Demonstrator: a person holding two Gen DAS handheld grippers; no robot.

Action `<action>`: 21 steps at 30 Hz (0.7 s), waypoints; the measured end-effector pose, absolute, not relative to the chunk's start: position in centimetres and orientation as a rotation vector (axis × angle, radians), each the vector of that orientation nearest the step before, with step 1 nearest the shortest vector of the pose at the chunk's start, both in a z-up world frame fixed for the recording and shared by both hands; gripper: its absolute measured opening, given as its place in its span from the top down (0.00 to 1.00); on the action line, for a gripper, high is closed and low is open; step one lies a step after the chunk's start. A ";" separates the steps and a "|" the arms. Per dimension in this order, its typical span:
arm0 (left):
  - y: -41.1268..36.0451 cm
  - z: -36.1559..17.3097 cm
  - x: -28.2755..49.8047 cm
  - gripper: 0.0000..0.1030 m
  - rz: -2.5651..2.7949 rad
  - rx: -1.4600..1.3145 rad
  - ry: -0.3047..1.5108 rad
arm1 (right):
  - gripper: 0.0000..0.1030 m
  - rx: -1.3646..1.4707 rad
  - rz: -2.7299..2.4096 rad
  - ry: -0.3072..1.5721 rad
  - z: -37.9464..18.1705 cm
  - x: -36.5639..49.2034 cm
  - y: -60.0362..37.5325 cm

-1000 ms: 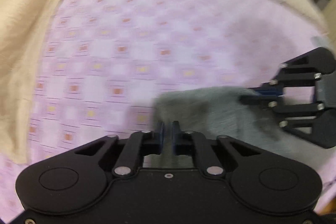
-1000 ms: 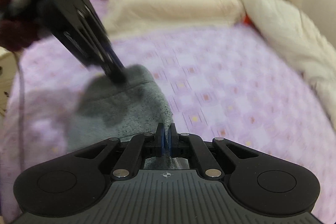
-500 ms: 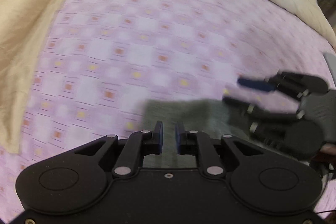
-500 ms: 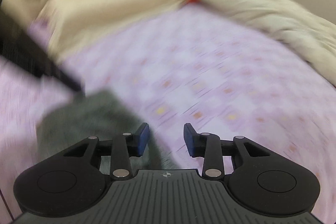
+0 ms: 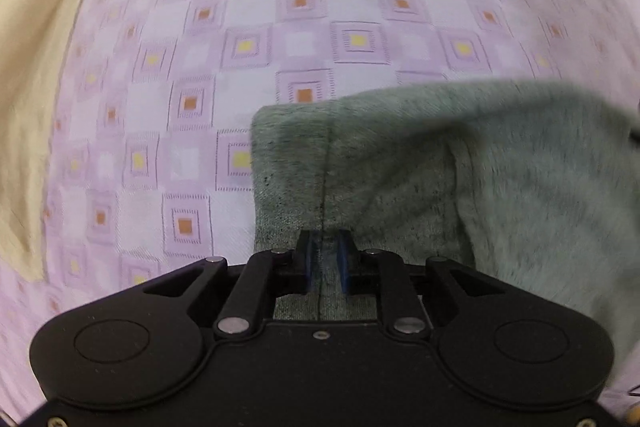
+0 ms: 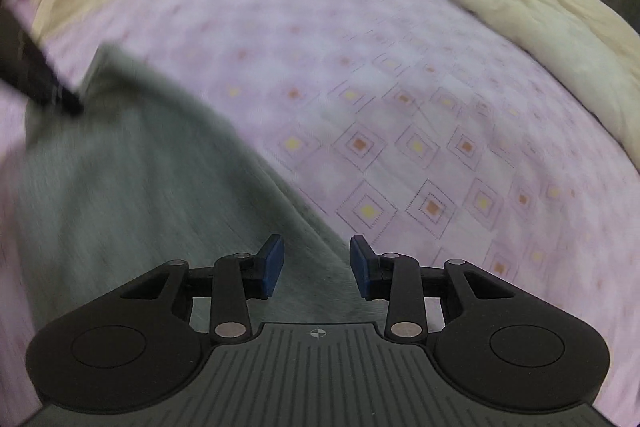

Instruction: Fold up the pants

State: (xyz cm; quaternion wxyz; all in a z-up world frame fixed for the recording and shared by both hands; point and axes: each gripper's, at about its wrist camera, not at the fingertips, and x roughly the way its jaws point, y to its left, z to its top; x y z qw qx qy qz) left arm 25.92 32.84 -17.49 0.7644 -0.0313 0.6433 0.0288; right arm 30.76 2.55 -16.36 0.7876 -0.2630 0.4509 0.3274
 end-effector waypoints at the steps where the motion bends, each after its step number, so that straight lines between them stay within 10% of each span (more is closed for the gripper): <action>1: 33.6 -17.2 26.3 0.77 0.066 -0.125 1.411 | 0.66 -0.587 0.739 0.991 -16.5 31.3 3.1; 5: 36.0 -15.4 27.6 0.76 0.089 -0.277 1.350 | 0.71 -0.663 0.853 1.054 -18.2 32.3 4.1; 8: 36.2 -15.6 28.8 0.68 0.116 -0.256 1.344 | 0.97 -0.678 0.897 1.074 -18.6 32.7 4.5; 16: 36.1 -18.1 30.0 0.64 0.214 -0.175 1.392 | 0.95 -0.650 0.795 1.116 -20.1 34.1 6.0; 21: 35.3 -15.7 29.7 0.67 0.251 -0.159 1.360 | 0.77 -0.494 0.631 0.968 -17.4 31.7 4.5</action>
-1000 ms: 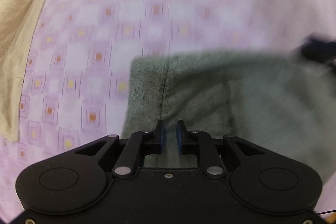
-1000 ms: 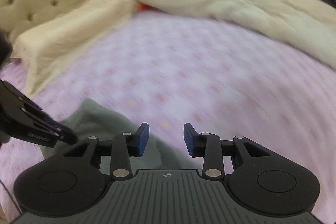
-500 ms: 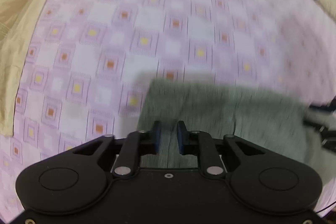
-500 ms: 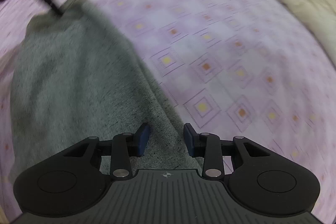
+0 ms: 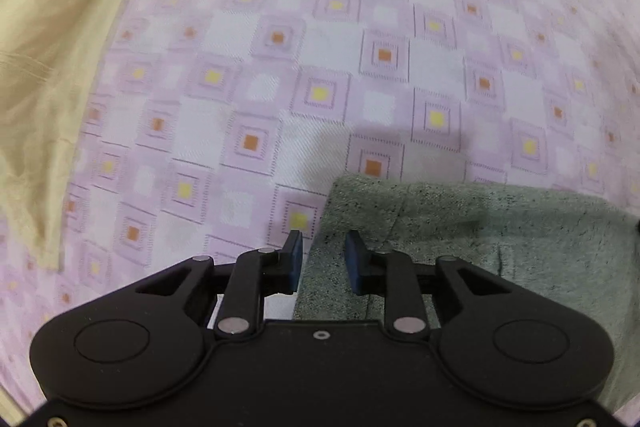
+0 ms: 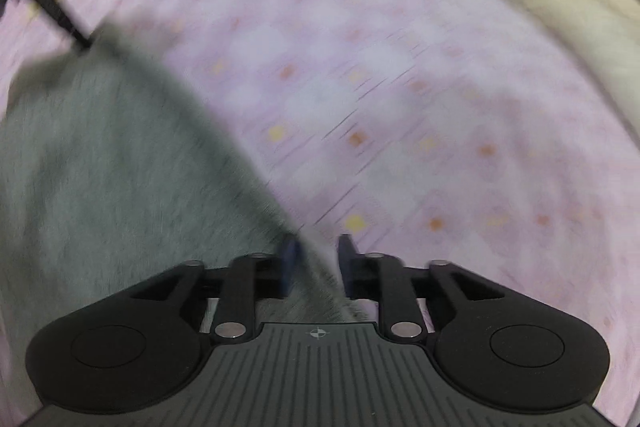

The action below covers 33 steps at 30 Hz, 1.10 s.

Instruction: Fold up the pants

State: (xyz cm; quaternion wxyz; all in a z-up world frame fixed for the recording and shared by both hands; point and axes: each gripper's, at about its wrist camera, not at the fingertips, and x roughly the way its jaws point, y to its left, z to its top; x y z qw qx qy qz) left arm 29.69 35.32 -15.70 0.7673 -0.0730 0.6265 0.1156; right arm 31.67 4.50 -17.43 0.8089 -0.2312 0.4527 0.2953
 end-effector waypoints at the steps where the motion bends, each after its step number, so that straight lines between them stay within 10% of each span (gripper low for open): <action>1: 34.7 -15.1 29.5 0.69 0.248 -0.147 1.335 | 0.77 -0.423 0.596 0.954 -16.8 30.9 3.8; 10: 28.4 -17.0 27.7 0.65 0.134 0.002 1.353 | 0.77 -0.345 0.287 1.089 -20.9 28.9 -1.2; 14: 29.5 -18.1 27.2 0.48 0.214 -0.007 1.363 | 0.74 -0.249 0.100 1.095 -20.8 30.4 -4.7; 33: 7.9 -15.3 29.7 0.58 -0.040 -0.032 1.301 | 0.74 -0.077 0.050 1.018 -17.9 24.6 -22.8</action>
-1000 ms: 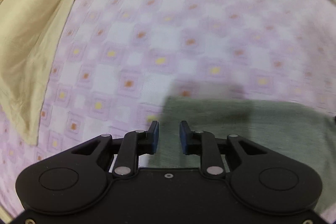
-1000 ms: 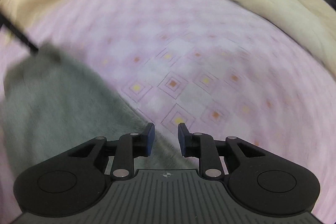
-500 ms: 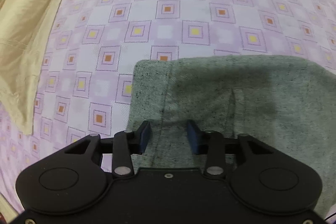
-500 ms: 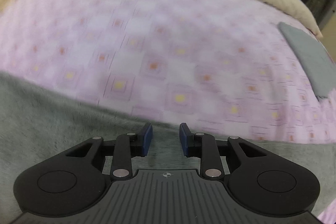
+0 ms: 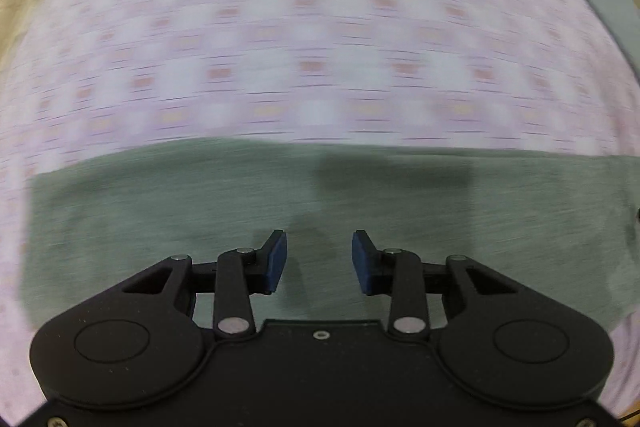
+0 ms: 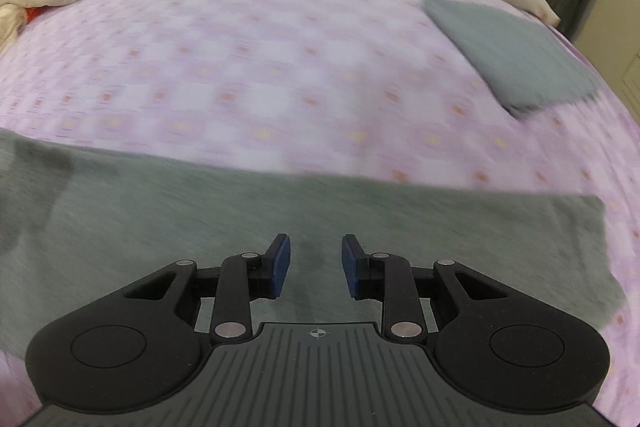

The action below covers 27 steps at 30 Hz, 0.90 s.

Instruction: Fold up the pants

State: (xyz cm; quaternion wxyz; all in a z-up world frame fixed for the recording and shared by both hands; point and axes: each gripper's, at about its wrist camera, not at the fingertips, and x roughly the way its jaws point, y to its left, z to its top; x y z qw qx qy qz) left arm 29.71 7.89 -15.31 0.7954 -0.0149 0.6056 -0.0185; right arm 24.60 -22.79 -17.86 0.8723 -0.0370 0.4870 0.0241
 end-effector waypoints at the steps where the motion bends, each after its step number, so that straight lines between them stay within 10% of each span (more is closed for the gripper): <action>1: 6.8 -16.0 30.3 0.58 -0.068 -0.035 1.308 | 0.74 -0.065 0.042 1.026 -18.0 24.4 -23.9; 25: 1.1 -20.2 37.5 0.49 0.109 -0.028 1.358 | 0.66 0.582 -0.440 0.935 -19.5 19.2 -43.3; 27: 0.8 -19.8 36.8 0.49 0.107 -0.020 1.359 | 0.89 0.581 -0.419 0.968 -19.8 19.1 -43.3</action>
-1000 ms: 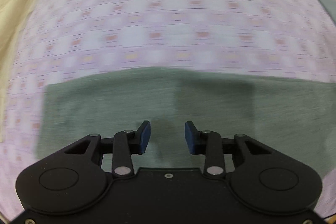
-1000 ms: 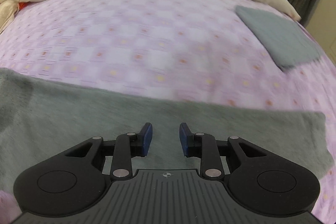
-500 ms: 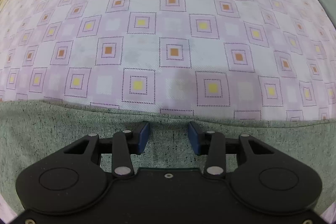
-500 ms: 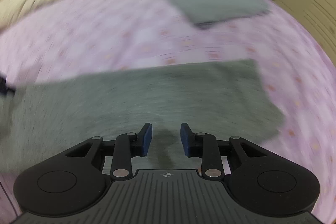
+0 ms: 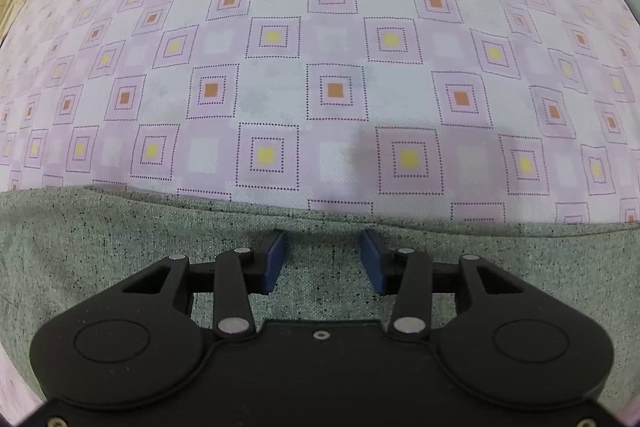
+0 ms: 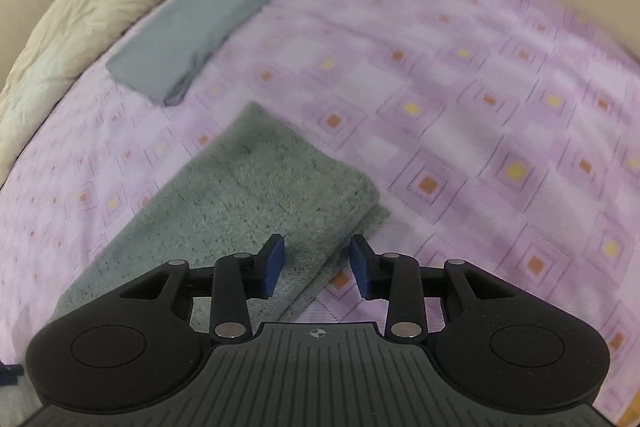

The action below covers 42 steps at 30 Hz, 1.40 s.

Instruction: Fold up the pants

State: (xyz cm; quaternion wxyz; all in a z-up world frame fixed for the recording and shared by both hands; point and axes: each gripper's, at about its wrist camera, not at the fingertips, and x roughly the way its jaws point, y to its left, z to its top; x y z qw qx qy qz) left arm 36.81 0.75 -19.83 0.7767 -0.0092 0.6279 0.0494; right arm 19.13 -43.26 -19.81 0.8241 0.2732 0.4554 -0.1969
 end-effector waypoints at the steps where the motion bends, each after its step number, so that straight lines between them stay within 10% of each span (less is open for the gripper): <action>1: 0.7 -19.9 36.9 0.49 0.103 -0.012 1.359 | 0.95 0.520 -0.407 0.983 -19.5 19.4 -42.7; 9: 0.4 -19.4 36.9 0.50 0.074 0.057 1.375 | 0.92 0.406 -0.385 1.029 -19.6 19.5 -42.8; 12: 0.2 -17.4 34.4 0.53 0.074 0.098 1.339 | 0.74 0.335 -0.331 0.953 -17.8 18.3 -41.2; 28: 11.0 -15.2 17.1 0.52 0.308 0.002 1.436 | 0.73 0.031 0.741 1.057 -17.0 14.8 -12.1; 42: 20.8 -15.5 12.8 0.52 0.227 -0.041 1.447 | 0.69 -0.081 0.711 1.090 -19.6 12.8 4.7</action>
